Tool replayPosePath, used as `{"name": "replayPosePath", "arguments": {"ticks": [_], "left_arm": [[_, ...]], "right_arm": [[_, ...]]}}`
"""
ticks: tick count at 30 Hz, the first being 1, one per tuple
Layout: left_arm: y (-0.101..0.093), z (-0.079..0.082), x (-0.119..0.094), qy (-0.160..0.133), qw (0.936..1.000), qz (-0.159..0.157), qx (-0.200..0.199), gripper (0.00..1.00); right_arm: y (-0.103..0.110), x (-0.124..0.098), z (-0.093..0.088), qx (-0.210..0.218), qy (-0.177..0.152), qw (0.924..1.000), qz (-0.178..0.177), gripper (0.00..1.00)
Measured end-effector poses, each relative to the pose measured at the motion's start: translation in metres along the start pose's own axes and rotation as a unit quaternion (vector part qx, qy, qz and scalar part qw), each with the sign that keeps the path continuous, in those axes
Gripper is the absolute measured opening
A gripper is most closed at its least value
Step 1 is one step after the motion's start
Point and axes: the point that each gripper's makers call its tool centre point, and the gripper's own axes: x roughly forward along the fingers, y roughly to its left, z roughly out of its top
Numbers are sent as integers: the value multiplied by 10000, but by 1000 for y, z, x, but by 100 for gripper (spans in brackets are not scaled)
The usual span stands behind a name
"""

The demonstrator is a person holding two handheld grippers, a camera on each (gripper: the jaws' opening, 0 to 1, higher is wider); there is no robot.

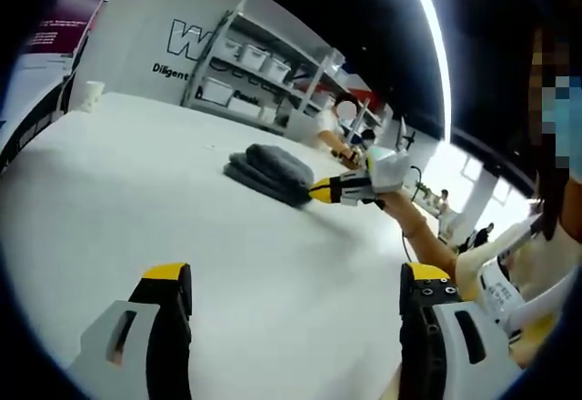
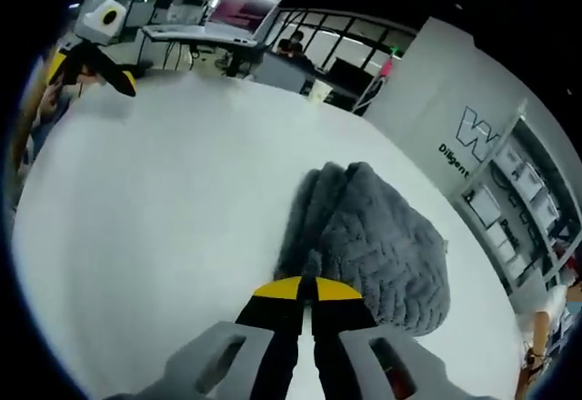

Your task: Open the folded towel by lifting each exposed corner and separating the folded layers until the towel lies flat within the target outline without major curled edges

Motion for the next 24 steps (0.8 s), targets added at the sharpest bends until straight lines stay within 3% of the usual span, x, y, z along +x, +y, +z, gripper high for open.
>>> {"name": "replayPosePath", "arguments": {"ticks": [5, 13, 24], "left_arm": [[-1, 0, 0, 15, 10000, -9, 4, 93], [1, 0, 1, 72, 10000, -38, -4, 92], [-3, -3, 6, 130, 9998, -138, -21, 92]], "right_arm": [[-9, -9, -2, 122, -39, 9999, -99, 0], [-34, -22, -19, 583, -90, 9978, -312, 0], [-60, -33, -39, 860, -21, 9941, -654, 0]]}}
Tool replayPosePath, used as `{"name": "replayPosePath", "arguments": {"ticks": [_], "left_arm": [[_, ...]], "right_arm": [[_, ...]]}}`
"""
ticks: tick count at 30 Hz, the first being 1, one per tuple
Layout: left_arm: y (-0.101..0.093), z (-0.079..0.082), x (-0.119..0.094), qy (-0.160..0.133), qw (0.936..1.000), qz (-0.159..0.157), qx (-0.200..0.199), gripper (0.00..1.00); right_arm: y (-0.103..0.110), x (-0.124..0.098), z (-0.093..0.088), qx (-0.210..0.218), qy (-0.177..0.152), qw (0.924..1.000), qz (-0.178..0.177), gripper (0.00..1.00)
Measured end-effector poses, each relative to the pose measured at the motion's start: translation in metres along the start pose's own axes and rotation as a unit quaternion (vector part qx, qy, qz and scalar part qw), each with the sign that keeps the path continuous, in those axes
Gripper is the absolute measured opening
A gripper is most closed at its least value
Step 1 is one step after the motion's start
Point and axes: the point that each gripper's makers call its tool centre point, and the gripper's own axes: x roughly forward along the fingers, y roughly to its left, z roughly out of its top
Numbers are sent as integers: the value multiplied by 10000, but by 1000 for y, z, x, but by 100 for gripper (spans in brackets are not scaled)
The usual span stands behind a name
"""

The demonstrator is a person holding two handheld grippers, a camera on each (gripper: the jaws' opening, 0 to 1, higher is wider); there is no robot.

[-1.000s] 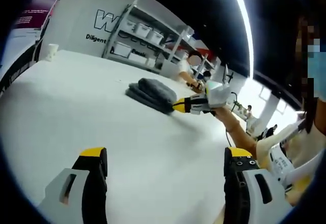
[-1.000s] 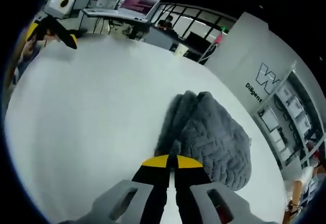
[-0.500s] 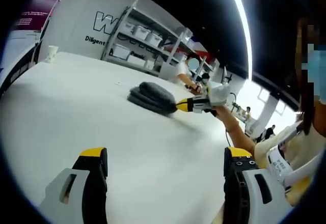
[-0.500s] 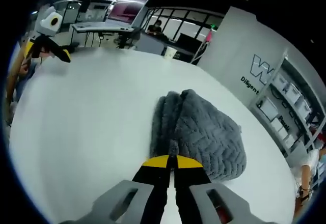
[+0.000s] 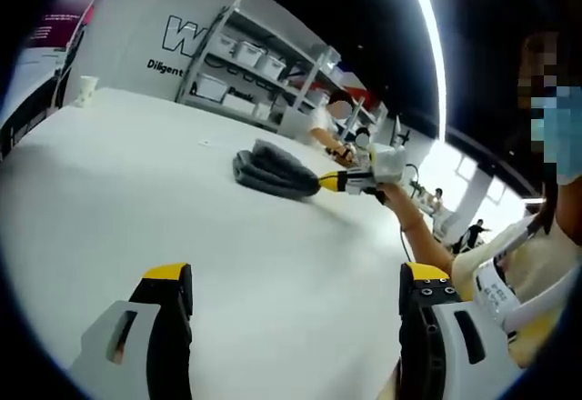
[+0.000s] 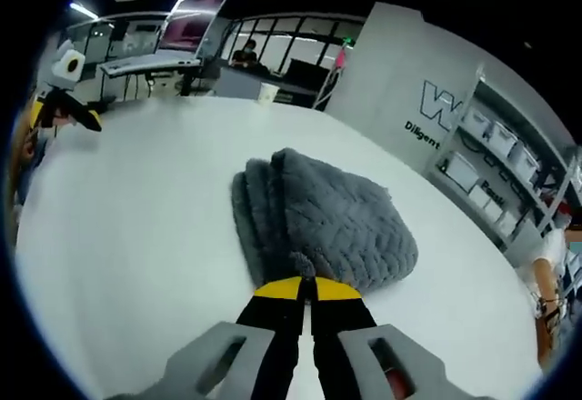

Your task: Open the folded towel by lifting each exposed corner and separating the folded layers until the towel lies flat within the target outline without major curled edges

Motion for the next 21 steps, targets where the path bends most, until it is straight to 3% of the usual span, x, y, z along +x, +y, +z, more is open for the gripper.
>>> {"name": "replayPosePath", "arguments": {"ticks": [21], "left_arm": [[3, -5, 4, 29, 10000, 2, -79, 91]], "right_arm": [[-48, -1, -46, 185, 469, 9968, -622, 0]]}}
